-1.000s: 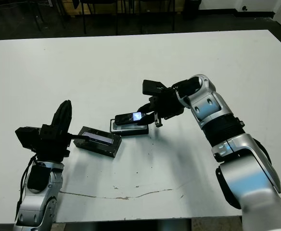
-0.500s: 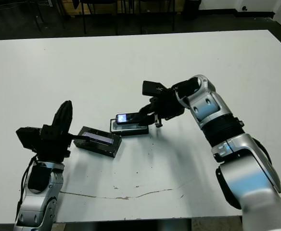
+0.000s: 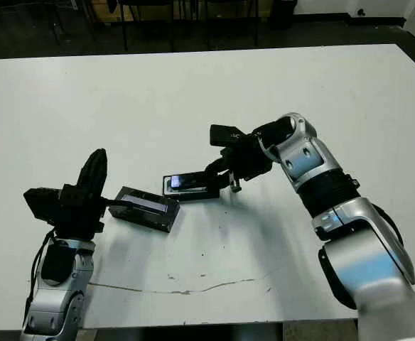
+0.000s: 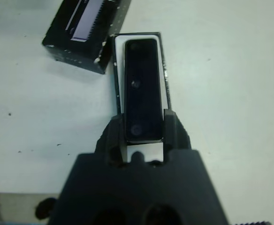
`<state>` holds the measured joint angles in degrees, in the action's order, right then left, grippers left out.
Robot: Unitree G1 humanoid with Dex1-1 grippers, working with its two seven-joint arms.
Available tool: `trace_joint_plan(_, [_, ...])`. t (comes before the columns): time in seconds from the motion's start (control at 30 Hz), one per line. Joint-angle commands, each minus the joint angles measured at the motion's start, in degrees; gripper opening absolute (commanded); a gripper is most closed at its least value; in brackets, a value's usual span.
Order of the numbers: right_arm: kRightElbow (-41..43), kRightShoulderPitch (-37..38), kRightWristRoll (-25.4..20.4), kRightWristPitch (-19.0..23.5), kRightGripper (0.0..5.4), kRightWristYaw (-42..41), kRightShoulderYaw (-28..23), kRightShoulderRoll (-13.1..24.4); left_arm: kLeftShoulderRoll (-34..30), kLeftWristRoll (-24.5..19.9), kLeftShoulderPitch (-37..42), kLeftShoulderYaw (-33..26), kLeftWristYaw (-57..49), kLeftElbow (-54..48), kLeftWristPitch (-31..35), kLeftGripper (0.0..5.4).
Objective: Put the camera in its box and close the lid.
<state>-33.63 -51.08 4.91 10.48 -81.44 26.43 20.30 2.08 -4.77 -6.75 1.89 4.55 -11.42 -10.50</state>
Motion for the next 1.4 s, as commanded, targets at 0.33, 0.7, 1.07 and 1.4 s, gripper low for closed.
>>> trace_joint_plan(0.33, [0.9, -2.1, 2.6, 0.2, 0.56, -1.1, 1.8, 0.6, -0.1, 0.1, -1.0, -0.1, -0.3, 0.3, 0.7, 0.0])
trace_joint_plan(0.7, [7.3, -2.9, 9.6, 0.3, 0.56, 2.3, 5.6, 0.5, 0.1, 0.5, -1.2, 0.3, -0.6, 0.7, 0.2, 0.0])
trace_joint_plan(1.07, [10.5, -3.1, 10.7, 6.9, 0.56, -0.7, 8.5, -1.2, 0.6, 0.2, -1.3, 0.5, -0.9, 0.4, 0.7, 0.0])
trace_joint_plan(1.4, [10.7, -2.0, 10.9, 3.9, 0.56, -0.4, 12.2, -3.9, 0.4, 0.1, -0.9, 0.4, -0.7, 0.8, 0.5, 0.0])
